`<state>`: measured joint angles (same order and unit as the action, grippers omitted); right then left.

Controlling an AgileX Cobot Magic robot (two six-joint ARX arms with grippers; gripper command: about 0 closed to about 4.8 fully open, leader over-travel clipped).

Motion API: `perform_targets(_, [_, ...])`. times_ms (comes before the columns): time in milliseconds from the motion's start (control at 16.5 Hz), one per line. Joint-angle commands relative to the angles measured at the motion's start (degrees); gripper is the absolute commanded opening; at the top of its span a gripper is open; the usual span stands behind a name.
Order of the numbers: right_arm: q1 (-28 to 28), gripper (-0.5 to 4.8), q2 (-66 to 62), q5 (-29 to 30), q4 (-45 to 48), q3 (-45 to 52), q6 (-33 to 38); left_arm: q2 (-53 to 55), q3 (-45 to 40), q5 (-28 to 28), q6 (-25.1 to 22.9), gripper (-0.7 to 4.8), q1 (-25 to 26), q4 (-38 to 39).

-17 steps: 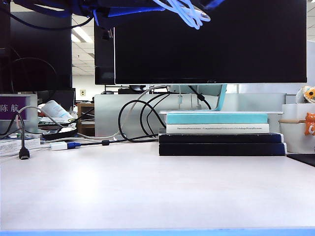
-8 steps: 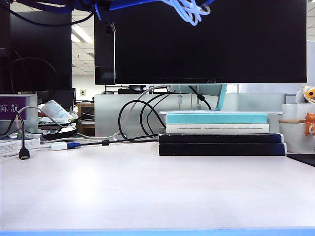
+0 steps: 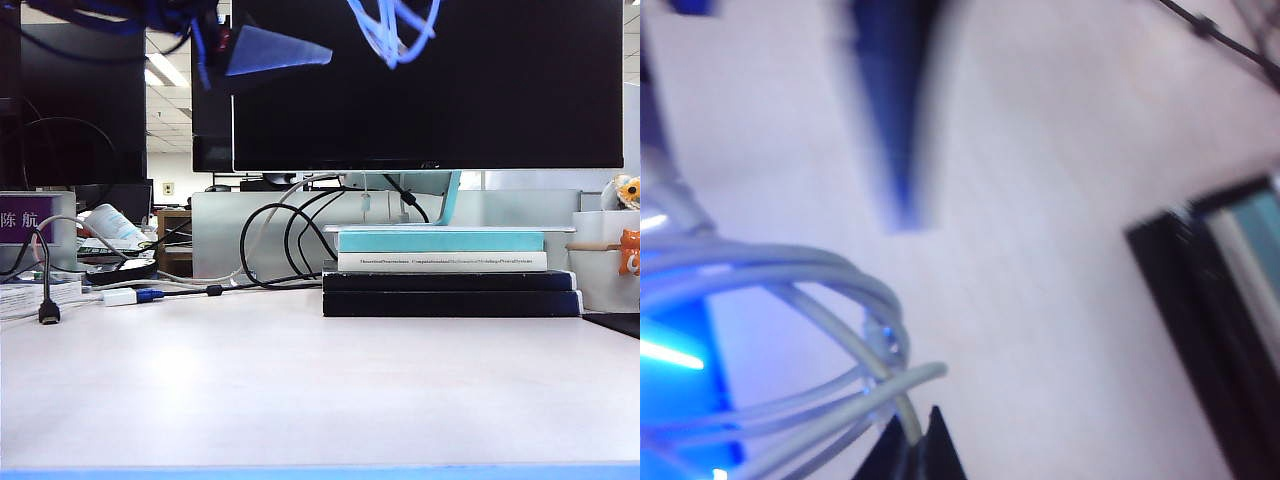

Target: Unfold the white charging cable into a straight cable.

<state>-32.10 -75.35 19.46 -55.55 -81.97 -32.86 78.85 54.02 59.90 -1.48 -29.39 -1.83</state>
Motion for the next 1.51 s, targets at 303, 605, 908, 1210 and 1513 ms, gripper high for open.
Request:
perform_targets(303, [0.0, -0.01, 0.2, -10.9, 3.5, -0.2, 0.0, -0.3, 0.2, 2.1, 6.7, 4.79, -0.1, 4.3])
perform_targets(605, [-0.1, -0.02, 0.2, -10.8, 11.1, -0.2, 2.9, -0.3, 0.2, -10.1, 17.0, 4.79, -7.7, -11.7])
perform_targets(908, [-0.1, -0.01, 0.2, -10.9, 10.3, -0.2, 2.9, -0.1, 0.2, -29.5, 17.0, 4.79, -13.8, -17.0])
perform_targets(1210, [-0.1, -0.01, 0.4, -12.1, 10.3, -0.2, 4.2, 0.0, 0.1, -34.2, 19.3, 4.79, -14.7, -20.0])
perform_targets(1513, [-0.1, -0.02, 0.5, -14.4, 11.1, -0.2, 6.6, 0.0, 0.1, -34.4, 19.0, 2.55, -14.7, -19.1])
